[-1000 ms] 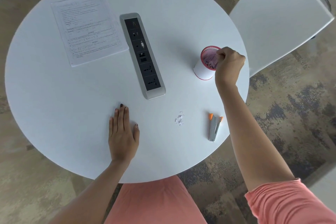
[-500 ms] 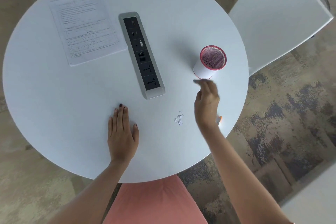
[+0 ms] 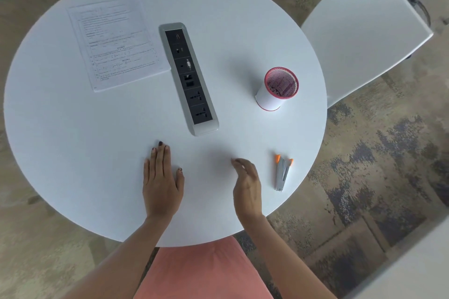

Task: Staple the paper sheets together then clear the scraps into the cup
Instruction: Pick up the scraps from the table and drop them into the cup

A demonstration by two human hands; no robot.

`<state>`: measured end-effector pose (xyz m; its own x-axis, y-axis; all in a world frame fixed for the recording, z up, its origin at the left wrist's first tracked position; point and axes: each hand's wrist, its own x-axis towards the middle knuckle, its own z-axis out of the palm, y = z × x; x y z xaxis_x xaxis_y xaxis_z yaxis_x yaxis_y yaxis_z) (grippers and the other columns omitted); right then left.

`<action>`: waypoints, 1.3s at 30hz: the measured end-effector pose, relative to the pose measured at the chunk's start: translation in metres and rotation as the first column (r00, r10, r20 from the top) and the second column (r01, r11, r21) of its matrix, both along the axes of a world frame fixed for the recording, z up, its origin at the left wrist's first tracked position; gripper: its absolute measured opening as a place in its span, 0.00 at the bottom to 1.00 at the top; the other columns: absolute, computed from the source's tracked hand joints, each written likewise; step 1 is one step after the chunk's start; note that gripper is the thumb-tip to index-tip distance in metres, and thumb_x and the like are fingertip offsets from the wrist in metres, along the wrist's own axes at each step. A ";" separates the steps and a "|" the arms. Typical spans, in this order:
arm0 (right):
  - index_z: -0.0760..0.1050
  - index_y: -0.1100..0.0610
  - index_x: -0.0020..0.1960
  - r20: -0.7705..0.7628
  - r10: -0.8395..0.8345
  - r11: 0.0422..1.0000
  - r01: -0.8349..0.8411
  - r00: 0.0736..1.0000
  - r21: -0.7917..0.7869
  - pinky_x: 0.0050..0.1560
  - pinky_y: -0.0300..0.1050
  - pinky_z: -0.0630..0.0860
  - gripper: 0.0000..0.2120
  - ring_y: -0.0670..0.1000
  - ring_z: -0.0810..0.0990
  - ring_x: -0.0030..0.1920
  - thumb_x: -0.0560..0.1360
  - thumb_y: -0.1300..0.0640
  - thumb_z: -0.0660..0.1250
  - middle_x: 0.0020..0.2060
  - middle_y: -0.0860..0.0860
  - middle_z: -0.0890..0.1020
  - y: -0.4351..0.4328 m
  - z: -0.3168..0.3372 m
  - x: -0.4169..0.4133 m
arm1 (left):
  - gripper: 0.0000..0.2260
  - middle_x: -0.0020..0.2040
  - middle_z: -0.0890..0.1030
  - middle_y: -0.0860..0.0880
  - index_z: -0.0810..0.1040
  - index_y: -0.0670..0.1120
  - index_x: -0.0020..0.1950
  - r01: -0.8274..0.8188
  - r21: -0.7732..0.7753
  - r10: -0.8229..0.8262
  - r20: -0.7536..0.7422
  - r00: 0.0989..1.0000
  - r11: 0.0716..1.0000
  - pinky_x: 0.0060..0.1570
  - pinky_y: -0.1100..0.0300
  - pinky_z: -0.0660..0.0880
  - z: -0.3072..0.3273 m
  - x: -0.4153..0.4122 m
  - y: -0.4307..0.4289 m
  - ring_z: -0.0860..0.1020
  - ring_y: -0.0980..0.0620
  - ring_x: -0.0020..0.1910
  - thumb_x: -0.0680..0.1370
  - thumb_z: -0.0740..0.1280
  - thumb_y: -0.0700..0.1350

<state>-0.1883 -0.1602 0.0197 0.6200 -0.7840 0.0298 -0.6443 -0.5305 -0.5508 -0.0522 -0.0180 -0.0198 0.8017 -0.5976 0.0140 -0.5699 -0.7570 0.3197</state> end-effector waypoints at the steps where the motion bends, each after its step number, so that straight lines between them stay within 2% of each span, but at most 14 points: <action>1: 0.76 0.61 0.62 0.006 -0.097 0.995 0.097 0.995 0.010 0.60 0.30 0.69 0.25 0.41 0.73 0.57 0.71 0.79 0.56 0.57 0.52 0.76 0.000 0.003 -0.001 | 0.27 0.79 0.59 0.43 0.58 0.38 0.78 0.001 0.000 -0.001 0.000 1.000 1.000 0.78 0.49 0.54 0.000 0.000 0.000 0.57 0.45 0.79 0.81 0.53 0.49; 2: 0.75 0.63 0.62 0.012 -0.189 0.982 0.189 0.982 0.013 0.59 0.29 0.67 0.23 0.45 0.75 0.57 0.72 0.78 0.57 0.58 0.54 0.77 0.000 0.005 -0.001 | 0.27 0.79 0.59 0.43 0.59 0.38 0.78 0.001 -0.001 -0.001 -0.001 1.000 1.000 0.78 0.49 0.54 0.000 0.000 0.000 0.57 0.45 0.79 0.81 0.53 0.49; 5: 0.76 0.65 0.62 0.023 -0.345 0.937 0.343 0.938 0.067 0.50 0.37 0.69 0.20 0.57 0.79 0.50 0.72 0.77 0.61 0.53 0.59 0.78 0.002 0.006 -0.002 | 0.27 0.79 0.59 0.43 0.59 0.38 0.78 -0.002 -0.004 0.002 -0.003 1.000 1.000 0.78 0.49 0.54 0.000 0.001 0.001 0.58 0.45 0.79 0.80 0.53 0.48; 8: 0.78 0.65 0.58 0.049 -0.333 0.940 0.327 0.942 0.096 0.43 0.42 0.71 0.17 0.58 0.79 0.43 0.73 0.77 0.61 0.46 0.59 0.79 0.009 0.009 0.006 | 0.27 0.79 0.59 0.43 0.59 0.38 0.78 0.001 -0.003 -0.001 -0.004 1.000 1.000 0.78 0.49 0.54 0.001 0.001 0.001 0.58 0.45 0.78 0.80 0.53 0.48; 11: 0.79 0.65 0.56 0.074 -0.289 0.951 0.277 0.955 0.135 0.44 0.44 0.74 0.15 0.57 0.78 0.43 0.74 0.75 0.59 0.45 0.58 0.79 0.016 0.010 0.021 | 0.27 0.79 0.59 0.43 0.59 0.39 0.78 0.001 0.001 -0.001 -0.009 1.000 1.000 0.78 0.49 0.54 0.001 0.000 0.001 0.57 0.45 0.79 0.81 0.53 0.48; 16: 0.81 0.64 0.53 0.143 -0.369 0.927 0.353 0.918 0.127 0.45 0.31 0.68 0.15 0.55 0.81 0.41 0.73 0.76 0.63 0.45 0.57 0.82 0.008 0.011 0.027 | 0.27 0.80 0.58 0.43 0.57 0.39 0.78 0.004 0.003 -0.004 -0.014 1.000 1.000 0.78 0.50 0.52 0.000 0.001 0.002 0.56 0.46 0.79 0.81 0.52 0.49; 18: 0.80 0.63 0.56 0.130 -0.274 0.961 0.266 0.953 0.075 0.48 0.31 0.68 0.18 0.55 0.81 0.46 0.71 0.77 0.63 0.49 0.57 0.81 0.002 0.010 0.019 | 0.27 0.80 0.57 0.44 0.57 0.39 0.78 0.004 0.000 -0.004 -0.017 1.000 1.000 0.78 0.50 0.51 0.000 0.001 0.002 0.56 0.45 0.79 0.81 0.52 0.49; 21: 0.75 0.59 0.64 0.000 -0.011 0.999 0.011 1.000 0.051 0.58 0.30 0.67 0.28 0.57 0.75 0.62 0.69 0.80 0.62 0.62 0.58 0.76 0.001 0.005 0.009 | 0.27 0.80 0.58 0.44 0.57 0.39 0.78 -0.001 -0.002 0.001 -0.024 1.000 1.000 0.78 0.50 0.51 0.000 0.001 0.002 0.56 0.46 0.79 0.81 0.52 0.49; 22: 0.74 0.58 0.66 -0.044 0.087 0.996 -0.086 0.995 0.032 0.59 0.34 0.69 0.33 0.58 0.72 0.66 0.67 0.82 0.61 0.66 0.58 0.74 0.002 0.002 0.006 | 0.27 0.80 0.58 0.44 0.57 0.39 0.78 -0.001 -0.003 0.001 -0.023 1.000 1.000 0.78 0.50 0.51 0.000 0.001 0.002 0.56 0.46 0.79 0.81 0.53 0.49; 25: 0.72 0.61 0.68 -0.201 0.303 0.948 -0.317 0.931 -0.039 0.50 0.44 0.80 0.42 0.61 0.69 0.70 0.57 0.85 0.63 0.69 0.61 0.71 0.004 -0.005 0.000 | 0.27 0.80 0.58 0.44 0.57 0.39 0.78 0.000 -0.005 0.000 -0.016 1.000 1.000 0.78 0.50 0.53 0.001 0.001 0.001 0.56 0.46 0.79 0.81 0.52 0.49; 29: 0.78 0.67 0.58 -0.326 0.381 0.896 -0.432 0.865 -0.099 0.35 0.42 0.82 0.34 0.61 0.81 0.55 0.52 0.80 0.73 0.56 0.62 0.81 0.002 -0.002 0.001 | 0.27 0.79 0.59 0.43 0.58 0.39 0.78 0.000 -0.007 0.000 -0.013 1.000 1.000 0.78 0.49 0.54 0.001 0.001 0.001 0.56 0.46 0.79 0.81 0.52 0.49; 33: 0.81 0.65 0.44 -0.394 0.379 0.871 -0.467 0.837 -0.154 0.19 0.38 0.72 0.29 0.54 0.79 0.34 0.44 0.80 0.70 0.40 0.56 0.82 -0.004 0.006 0.005 | 0.27 0.79 0.59 0.43 0.59 0.39 0.78 -0.002 -0.012 0.002 -0.015 1.000 1.000 0.78 0.49 0.54 0.000 0.001 0.001 0.57 0.46 0.79 0.81 0.52 0.49; 36: 0.74 0.61 0.30 -0.382 0.345 0.888 -0.430 0.857 -0.164 0.19 0.35 0.56 0.23 0.52 0.74 0.25 0.38 0.77 0.58 0.27 0.53 0.76 -0.006 0.019 0.014 | 0.27 0.79 0.59 0.44 0.59 0.39 0.78 -0.004 -0.016 0.003 -0.019 1.000 1.000 0.78 0.49 0.54 0.000 0.001 0.001 0.58 0.46 0.79 0.81 0.53 0.49; 39: 0.69 0.59 0.24 -0.323 0.265 0.913 -0.344 0.908 -0.219 0.23 0.34 0.51 0.18 0.50 0.70 0.20 0.38 0.75 0.55 0.21 0.52 0.72 -0.007 0.028 0.026 | 0.27 0.79 0.59 0.44 0.59 0.39 0.78 -0.003 -0.017 0.003 -0.021 1.000 1.000 0.78 0.49 0.54 -0.001 0.001 0.001 0.57 0.46 0.79 0.81 0.53 0.49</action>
<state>-0.1625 -0.1674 0.0476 0.8404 -0.5419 -0.0010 -0.5329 -0.8262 -0.1829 -0.0508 -0.0165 -0.0206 0.8038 -0.5948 0.0073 -0.5604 -0.7532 0.3445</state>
